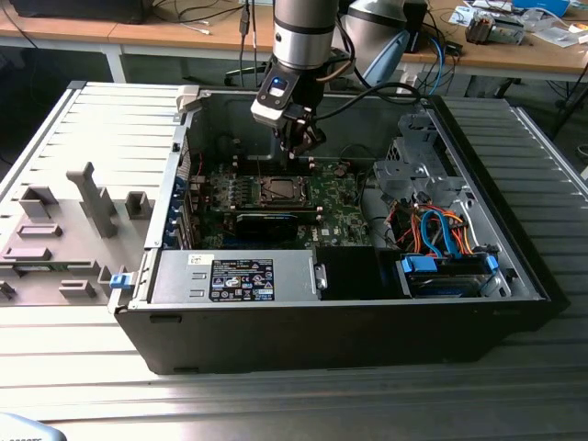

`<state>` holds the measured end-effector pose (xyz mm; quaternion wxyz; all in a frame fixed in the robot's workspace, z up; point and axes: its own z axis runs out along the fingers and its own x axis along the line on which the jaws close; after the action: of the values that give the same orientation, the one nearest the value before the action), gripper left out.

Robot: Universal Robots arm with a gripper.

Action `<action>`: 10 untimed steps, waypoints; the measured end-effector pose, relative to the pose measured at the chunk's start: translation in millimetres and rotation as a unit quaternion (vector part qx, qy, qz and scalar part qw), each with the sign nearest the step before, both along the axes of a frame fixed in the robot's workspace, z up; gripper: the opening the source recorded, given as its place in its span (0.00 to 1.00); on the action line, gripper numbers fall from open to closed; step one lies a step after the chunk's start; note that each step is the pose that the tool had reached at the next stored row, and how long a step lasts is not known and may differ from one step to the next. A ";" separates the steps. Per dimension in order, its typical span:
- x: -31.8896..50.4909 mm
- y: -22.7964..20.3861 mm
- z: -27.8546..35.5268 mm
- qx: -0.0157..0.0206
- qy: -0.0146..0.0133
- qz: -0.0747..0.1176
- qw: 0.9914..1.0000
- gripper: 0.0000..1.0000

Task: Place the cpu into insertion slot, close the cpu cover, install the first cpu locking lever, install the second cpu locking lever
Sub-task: 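Install the first cpu locking lever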

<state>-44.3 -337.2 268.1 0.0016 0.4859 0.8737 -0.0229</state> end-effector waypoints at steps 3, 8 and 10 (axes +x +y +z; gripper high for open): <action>0.0 0.0 0.0 0.000 0.000 0.003 1.000 0.11; 0.0 0.0 0.0 0.000 0.000 0.011 1.000 0.11; 0.0 0.0 0.1 0.000 0.000 0.013 1.000 0.11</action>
<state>-44.3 -337.2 268.1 0.0019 0.4748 0.8798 -0.0229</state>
